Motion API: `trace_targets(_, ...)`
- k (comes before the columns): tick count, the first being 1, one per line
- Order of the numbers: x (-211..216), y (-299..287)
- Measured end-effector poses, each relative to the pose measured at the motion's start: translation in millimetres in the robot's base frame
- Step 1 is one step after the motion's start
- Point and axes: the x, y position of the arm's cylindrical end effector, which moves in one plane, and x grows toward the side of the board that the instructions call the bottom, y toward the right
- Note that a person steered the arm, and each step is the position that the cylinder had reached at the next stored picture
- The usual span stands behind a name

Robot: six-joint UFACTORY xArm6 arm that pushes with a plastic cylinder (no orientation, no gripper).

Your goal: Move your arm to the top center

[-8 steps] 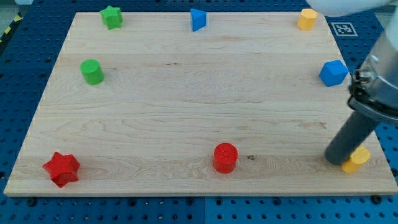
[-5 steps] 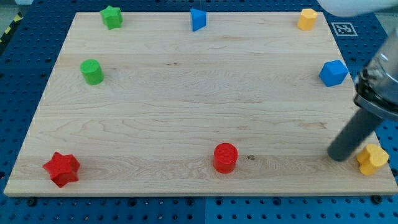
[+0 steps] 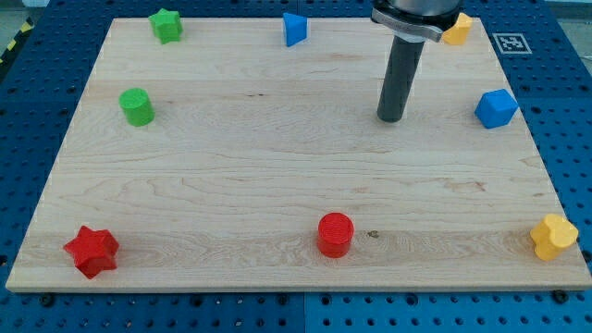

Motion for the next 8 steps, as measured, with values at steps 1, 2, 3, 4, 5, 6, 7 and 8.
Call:
trace_targets(1, -30.7, -3.9)
trace_targets(2, -71.8, -49.4)
trace_targets(3, -98.2, -102.0)
trace_targets(4, -112.9, -118.9)
trace_targets(5, -137.2, -127.6)
trace_targets(6, -142.9, -136.6)
trace_targets(7, -142.9, -136.6)
trace_targets(8, -124.4, -131.6)
